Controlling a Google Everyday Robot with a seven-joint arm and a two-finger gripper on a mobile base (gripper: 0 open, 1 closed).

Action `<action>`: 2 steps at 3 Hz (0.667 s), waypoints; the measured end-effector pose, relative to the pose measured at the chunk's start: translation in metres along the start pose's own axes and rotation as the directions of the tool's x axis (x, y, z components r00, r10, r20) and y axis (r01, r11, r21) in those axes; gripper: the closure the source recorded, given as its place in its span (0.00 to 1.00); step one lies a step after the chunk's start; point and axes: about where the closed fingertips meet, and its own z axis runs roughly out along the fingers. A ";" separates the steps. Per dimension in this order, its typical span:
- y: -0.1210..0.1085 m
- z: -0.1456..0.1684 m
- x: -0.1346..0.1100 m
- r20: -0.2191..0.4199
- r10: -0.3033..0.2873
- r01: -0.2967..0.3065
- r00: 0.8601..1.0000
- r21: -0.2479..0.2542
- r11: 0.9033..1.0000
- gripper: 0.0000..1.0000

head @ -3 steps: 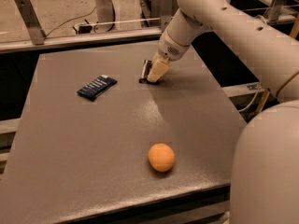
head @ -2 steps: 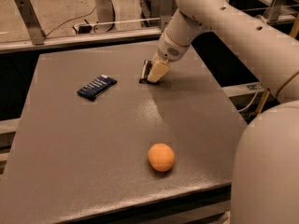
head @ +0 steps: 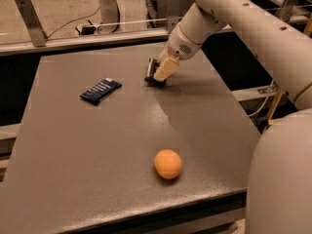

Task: Pick rxbar chocolate

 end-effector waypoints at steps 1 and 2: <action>-0.002 -0.027 -0.009 0.099 -0.005 0.005 0.995 0.000 1.000 1.00; 0.000 -0.054 -0.012 0.154 -0.014 0.012 0.988 0.013 1.000 1.00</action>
Offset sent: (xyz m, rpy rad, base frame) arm -0.0156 -0.0382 0.0915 0.2112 -0.0749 0.0207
